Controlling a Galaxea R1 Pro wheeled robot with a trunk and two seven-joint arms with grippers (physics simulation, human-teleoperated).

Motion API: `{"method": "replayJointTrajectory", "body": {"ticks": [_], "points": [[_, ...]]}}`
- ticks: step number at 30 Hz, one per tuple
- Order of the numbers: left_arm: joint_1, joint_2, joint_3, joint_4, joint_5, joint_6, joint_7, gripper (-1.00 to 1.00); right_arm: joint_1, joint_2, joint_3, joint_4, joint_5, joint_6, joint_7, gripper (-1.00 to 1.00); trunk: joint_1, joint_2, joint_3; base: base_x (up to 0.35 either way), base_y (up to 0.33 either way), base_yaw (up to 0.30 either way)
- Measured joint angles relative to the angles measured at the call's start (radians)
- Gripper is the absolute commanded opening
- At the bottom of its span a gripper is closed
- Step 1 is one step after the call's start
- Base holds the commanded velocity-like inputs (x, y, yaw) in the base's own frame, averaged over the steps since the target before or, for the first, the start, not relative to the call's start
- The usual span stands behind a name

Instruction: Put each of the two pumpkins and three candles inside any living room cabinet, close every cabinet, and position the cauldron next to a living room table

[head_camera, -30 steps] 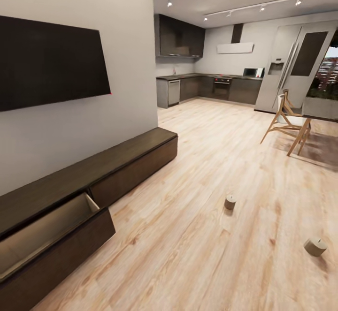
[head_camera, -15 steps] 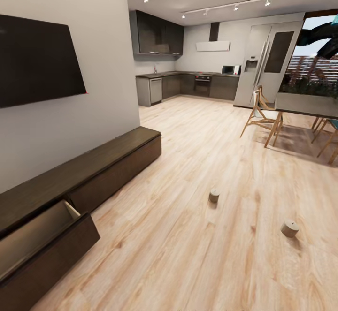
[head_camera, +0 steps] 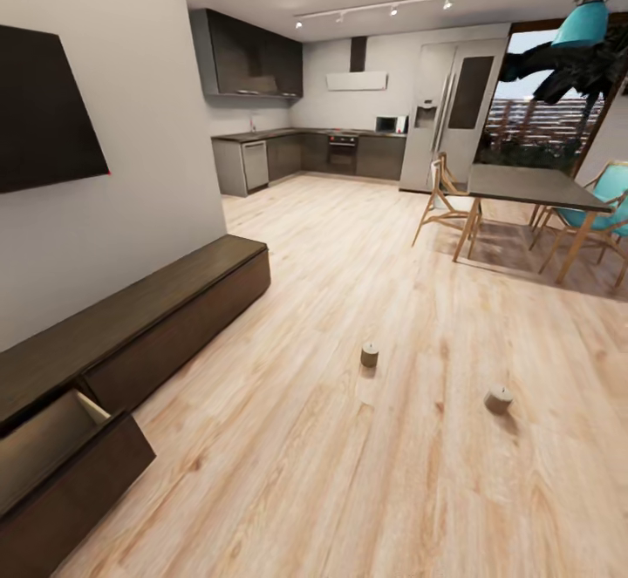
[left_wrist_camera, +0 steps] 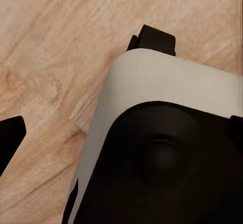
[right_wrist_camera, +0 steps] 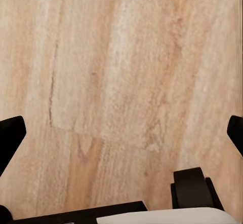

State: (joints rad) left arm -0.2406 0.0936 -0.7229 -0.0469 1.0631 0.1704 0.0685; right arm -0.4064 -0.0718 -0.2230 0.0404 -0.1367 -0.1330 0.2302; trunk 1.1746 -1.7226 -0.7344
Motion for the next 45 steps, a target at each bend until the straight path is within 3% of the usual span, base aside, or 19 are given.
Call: {"method": "replayJointTrajectory", "body": {"ticks": [8, 11, 14, 21, 23, 30, 36, 42, 45], "points": [[-0.001, 0.009, -0.009, -0.011, -0.012, -0.023, -0.003, 1.0, 0.0, -0.001, -0.001, 0.0, 0.0, -0.003, 0.0, 1.0, 0.0, 0.0, -0.009, 0.111, -0.002, -0.221], [-0.006, 0.014, -0.011, -0.012, -0.035, -0.032, -0.001, 1.0, 0.0, -0.001, 0.0, 0.0, 0.001, -0.003, 0.0, 1.0, 0.0, 0.0, -0.012, 0.164, -0.032, -0.214], [-0.008, 0.023, -0.01, -0.012, -0.063, -0.087, 0.0, 1.0, 0.0, -0.001, 0.0, 0.001, 0.005, -0.003, 0.0, 1.0, 0.0, 0.0, -0.015, 0.04, -0.008, -0.212], [-0.009, 0.053, -0.01, -0.013, -0.072, -0.148, -0.001, 1.0, 0.0, 0.0, 0.002, 0.001, 0.006, 0.0, -0.002, 1.0, 0.0, 0.0, -0.021, 0.073, -0.001, -0.12], [-0.01, 0.053, -0.013, -0.014, -0.074, -0.151, -0.001, 1.0, 0.0, 0.0, 0.001, 0.001, 0.006, -0.001, -0.004, 1.0, 0.0, 0.0, -0.021, 0.286, -0.028, -0.014], [-0.009, 0.049, -0.093, -0.015, -0.135, -0.152, -0.002, 1.0, 0.0, 0.001, 0.0, 0.001, 0.004, -0.004, -0.007, 1.0, -0.001, 0.0, -0.021, 0.333, -0.021, -0.003], [-0.011, 0.048, -0.099, -0.029, -0.142, -0.153, -0.002, 1.0, 0.0, 0.0, 0.0, 0.001, 0.003, -0.004, -0.007, 1.0, -0.001, 0.0, -0.021, 0.344, -0.001, 0.0], [-0.011, 0.048, -0.1, -0.045, -0.205, -0.167, -0.001, 1.0, 0.0, 0.0, 0.0, 0.001, 0.004, -0.004, -0.007, 1.0, 0.0, 0.0, -0.021, 0.224, 0.0, -0.003], [-0.011, 0.048, -0.101, -0.047, -0.214, -0.189, 0.0, 1.0, 0.0, 0.0, 0.0, 0.001, 0.005, -0.004, -0.007, 1.0, 0.0, 0.0, -0.021, 0.026, -0.066, -0.173]]}}
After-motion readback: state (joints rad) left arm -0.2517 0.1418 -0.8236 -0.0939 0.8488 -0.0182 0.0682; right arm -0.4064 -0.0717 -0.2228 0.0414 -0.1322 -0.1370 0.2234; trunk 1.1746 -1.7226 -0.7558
